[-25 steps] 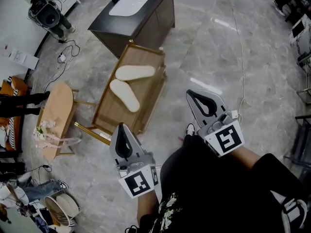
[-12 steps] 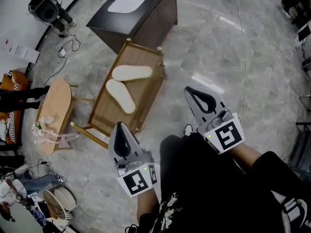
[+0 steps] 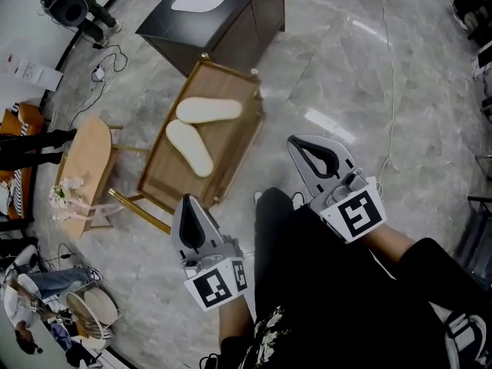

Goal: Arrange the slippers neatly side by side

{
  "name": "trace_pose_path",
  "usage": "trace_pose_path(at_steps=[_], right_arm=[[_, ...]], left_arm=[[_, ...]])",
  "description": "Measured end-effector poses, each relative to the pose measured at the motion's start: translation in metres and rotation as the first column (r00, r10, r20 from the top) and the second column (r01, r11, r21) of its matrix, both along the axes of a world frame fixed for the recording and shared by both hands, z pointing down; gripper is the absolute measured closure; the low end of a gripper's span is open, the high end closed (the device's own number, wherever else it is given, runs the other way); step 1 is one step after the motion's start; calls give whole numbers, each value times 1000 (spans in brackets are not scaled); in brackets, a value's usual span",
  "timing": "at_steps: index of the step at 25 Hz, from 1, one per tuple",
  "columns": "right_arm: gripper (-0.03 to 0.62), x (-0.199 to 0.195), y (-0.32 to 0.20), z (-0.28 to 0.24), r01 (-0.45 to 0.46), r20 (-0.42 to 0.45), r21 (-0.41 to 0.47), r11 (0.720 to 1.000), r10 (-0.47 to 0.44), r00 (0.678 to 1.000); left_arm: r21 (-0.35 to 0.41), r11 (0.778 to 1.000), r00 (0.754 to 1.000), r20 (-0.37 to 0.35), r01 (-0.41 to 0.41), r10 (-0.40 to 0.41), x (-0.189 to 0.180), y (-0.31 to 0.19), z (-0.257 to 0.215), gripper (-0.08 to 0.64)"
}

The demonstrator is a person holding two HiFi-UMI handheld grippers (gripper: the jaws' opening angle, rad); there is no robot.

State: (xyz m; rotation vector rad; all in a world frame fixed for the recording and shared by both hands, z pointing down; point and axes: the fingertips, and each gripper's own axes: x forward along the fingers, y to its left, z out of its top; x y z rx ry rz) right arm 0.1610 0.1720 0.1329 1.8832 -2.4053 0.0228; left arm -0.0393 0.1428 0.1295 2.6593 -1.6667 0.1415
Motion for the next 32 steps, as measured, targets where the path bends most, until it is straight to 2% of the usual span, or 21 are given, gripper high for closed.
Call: trace_pose_path(at_steps=[11,19,28,32], right_arm=[[595,-5,-20,4,59,-11,3,998,-59,998],[595,-21,-44,5,119,-4,-3,993,-119,993],[595,-34,-84,5,175,30,-20,984,-174,984],[595,-38,-104,2,200,27,8,980,-200,979]], left_arm=[[13,998,998,23,57,-57,-8,-11,-1,563],[9,996,996,-5,89,-89,-21,-24,0,563],[-19,988,987,40,155,-154,-38,-49,2,563],[-20,987,984,74,161,-159,-42,-60,-1,563]])
